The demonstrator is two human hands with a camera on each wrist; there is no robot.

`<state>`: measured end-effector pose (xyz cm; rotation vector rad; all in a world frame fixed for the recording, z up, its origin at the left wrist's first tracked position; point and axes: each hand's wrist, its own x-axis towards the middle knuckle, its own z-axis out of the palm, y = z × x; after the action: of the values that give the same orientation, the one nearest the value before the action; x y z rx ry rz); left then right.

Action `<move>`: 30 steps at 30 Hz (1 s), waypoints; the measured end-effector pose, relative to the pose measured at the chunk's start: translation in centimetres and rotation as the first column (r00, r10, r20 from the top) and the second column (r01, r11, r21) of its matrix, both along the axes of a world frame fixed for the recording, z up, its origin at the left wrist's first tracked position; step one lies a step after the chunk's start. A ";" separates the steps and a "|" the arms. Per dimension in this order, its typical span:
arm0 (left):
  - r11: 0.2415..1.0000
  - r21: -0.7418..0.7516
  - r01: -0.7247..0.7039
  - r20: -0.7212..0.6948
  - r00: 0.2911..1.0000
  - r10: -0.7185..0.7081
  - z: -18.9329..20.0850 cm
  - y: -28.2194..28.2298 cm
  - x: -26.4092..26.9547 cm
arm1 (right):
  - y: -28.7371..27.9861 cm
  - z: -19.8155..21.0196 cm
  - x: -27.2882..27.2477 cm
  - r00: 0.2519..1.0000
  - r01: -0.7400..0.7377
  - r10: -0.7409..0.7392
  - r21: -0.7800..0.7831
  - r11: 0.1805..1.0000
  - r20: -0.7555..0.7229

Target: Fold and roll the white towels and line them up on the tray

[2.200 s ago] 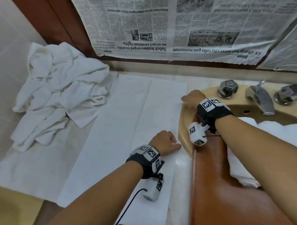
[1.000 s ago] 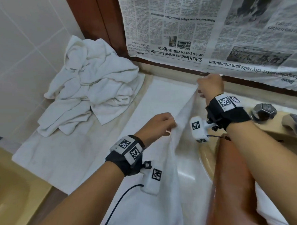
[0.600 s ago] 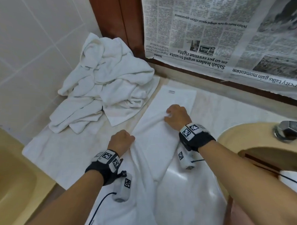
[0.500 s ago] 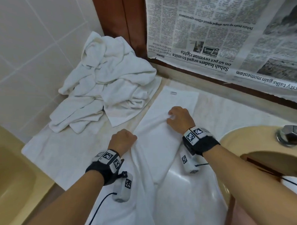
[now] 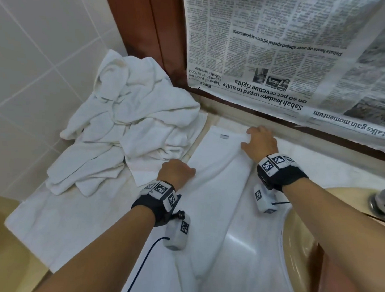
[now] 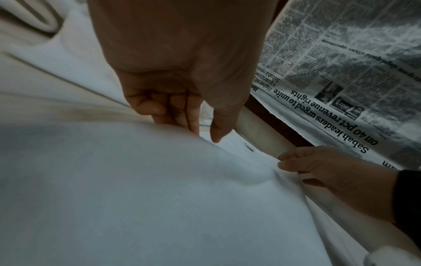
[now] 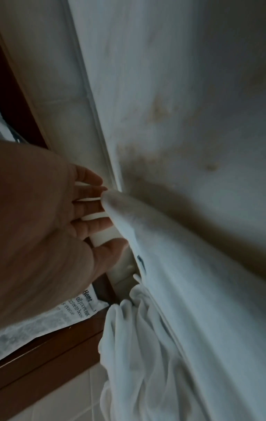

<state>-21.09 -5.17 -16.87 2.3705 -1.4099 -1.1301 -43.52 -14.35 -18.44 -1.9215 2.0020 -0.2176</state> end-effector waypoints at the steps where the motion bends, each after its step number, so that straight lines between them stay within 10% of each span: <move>1: 1.000 -0.007 0.002 -0.001 1.000 -0.002 -0.2 -0.4 -0.2 | -0.3 -0.1 -0.1 1.000 -0.002 0.002 -0.009 1.000 -0.030; 30: 0.991 -0.134 -0.003 0.101 0.995 0.016 -2.4 0.0 0.4 | -0.7 -0.1 0.5 0.969 0.061 -0.020 0.161 0.985 -0.245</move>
<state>-20.66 -5.16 -19.31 2.3673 -1.4551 -0.8936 -43.04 -15.06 -18.52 -1.8771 2.1367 0.1807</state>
